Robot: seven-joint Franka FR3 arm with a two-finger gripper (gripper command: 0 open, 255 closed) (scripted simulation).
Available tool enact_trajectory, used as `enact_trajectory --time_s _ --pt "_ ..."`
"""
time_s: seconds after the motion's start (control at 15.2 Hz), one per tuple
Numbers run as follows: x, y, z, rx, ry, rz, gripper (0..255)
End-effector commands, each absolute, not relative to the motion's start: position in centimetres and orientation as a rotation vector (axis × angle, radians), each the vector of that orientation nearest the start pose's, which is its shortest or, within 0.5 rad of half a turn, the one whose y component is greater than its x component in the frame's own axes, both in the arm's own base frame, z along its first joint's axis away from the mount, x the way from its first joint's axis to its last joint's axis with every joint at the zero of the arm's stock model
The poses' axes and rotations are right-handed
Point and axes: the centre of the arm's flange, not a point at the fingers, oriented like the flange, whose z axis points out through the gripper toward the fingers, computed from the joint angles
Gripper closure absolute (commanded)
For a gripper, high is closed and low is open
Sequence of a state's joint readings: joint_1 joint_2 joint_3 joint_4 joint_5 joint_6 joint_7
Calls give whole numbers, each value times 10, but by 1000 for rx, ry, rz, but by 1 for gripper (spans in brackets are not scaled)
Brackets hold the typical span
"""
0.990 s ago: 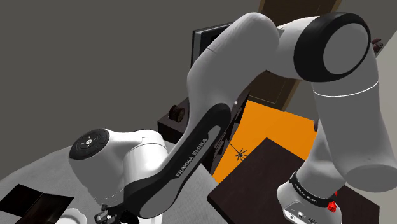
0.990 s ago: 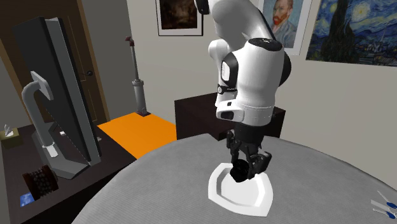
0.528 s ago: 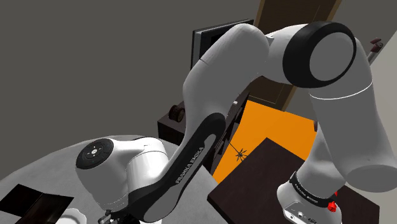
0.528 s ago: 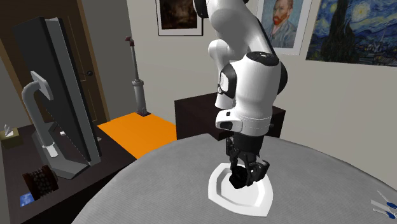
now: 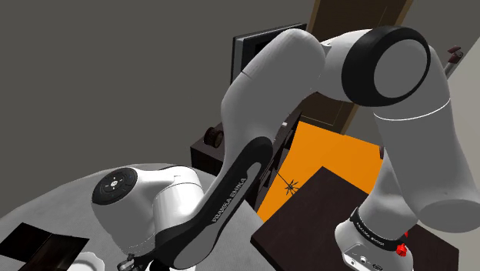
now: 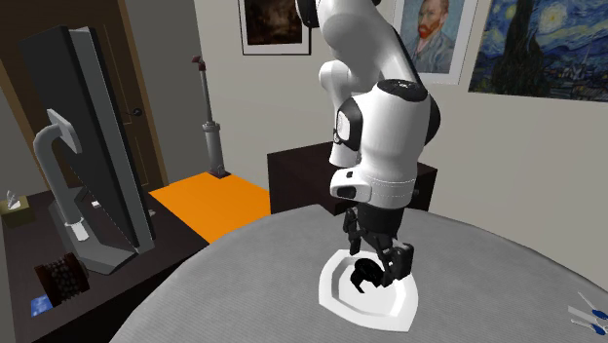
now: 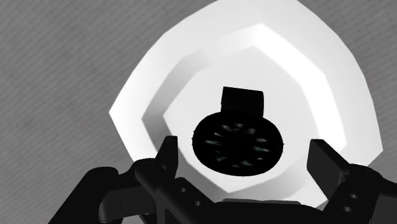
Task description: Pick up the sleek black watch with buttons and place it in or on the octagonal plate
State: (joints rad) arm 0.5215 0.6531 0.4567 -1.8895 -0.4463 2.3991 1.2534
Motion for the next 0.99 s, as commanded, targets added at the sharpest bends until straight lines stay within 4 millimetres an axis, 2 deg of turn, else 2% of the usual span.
enact_trajectory --time_s 0.0,0.13,0.4,0.92 --pt "360 510 182 -3188 15 8 0" --pt "360 510 182 -3188 15 8 0" --pt "361 512 232 -3188 15 8 0" --pt "361 512 232 -3188 15 8 0"
